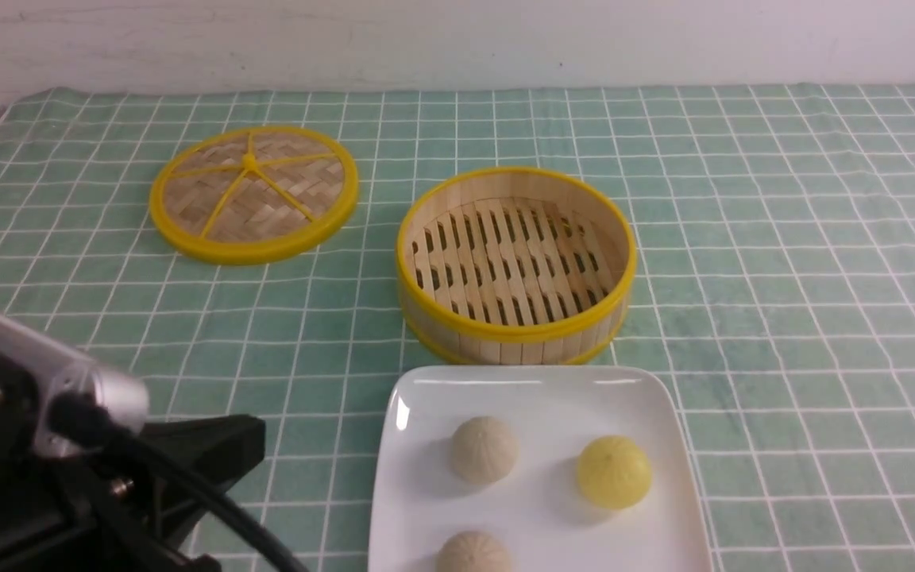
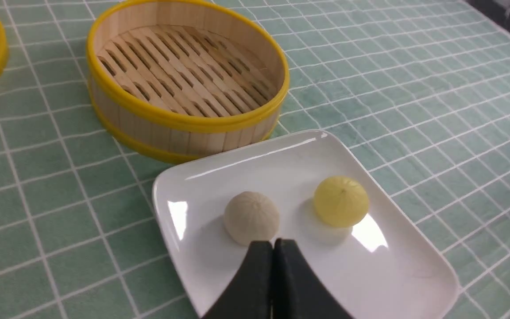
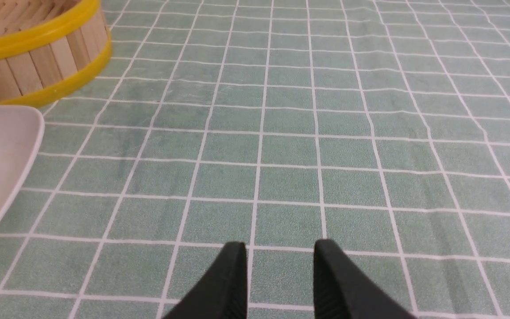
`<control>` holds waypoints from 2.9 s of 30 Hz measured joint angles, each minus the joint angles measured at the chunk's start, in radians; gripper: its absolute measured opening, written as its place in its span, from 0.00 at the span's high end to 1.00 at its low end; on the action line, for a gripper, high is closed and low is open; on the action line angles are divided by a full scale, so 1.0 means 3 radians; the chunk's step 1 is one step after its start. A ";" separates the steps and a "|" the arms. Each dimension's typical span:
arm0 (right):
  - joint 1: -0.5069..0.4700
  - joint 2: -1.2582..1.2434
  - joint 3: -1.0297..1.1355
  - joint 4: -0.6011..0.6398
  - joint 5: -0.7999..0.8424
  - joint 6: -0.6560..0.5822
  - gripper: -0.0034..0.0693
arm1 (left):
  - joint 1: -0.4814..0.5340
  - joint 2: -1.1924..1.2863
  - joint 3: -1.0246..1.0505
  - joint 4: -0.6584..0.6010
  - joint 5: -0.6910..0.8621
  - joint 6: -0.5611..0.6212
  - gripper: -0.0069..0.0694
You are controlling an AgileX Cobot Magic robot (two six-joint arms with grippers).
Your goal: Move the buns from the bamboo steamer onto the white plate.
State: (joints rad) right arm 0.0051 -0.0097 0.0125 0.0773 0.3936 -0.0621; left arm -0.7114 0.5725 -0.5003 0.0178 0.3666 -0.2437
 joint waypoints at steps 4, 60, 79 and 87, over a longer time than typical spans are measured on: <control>0.0000 0.0000 0.0000 0.0000 0.0000 0.0000 0.62 | 0.0219 -0.0313 0.0120 0.0290 0.0135 -0.0301 0.88; 0.0000 0.0000 0.0000 0.0000 0.0000 0.0000 0.62 | 0.2451 -0.1947 0.1726 0.0420 0.0113 -0.0292 0.82; 0.0000 0.0000 0.0000 0.0000 0.0000 0.0000 0.62 | 0.2451 -0.1947 0.1726 0.0420 0.0112 -0.0292 0.80; 0.0000 0.0000 0.0000 0.0000 0.0000 0.0000 0.62 | 0.2451 -0.1947 0.1726 0.0430 0.0109 -0.0292 0.78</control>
State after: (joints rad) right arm 0.0051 -0.0097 0.0125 0.0773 0.3936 -0.0621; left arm 0.0239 -0.0117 0.0175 0.1469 0.3994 -0.3312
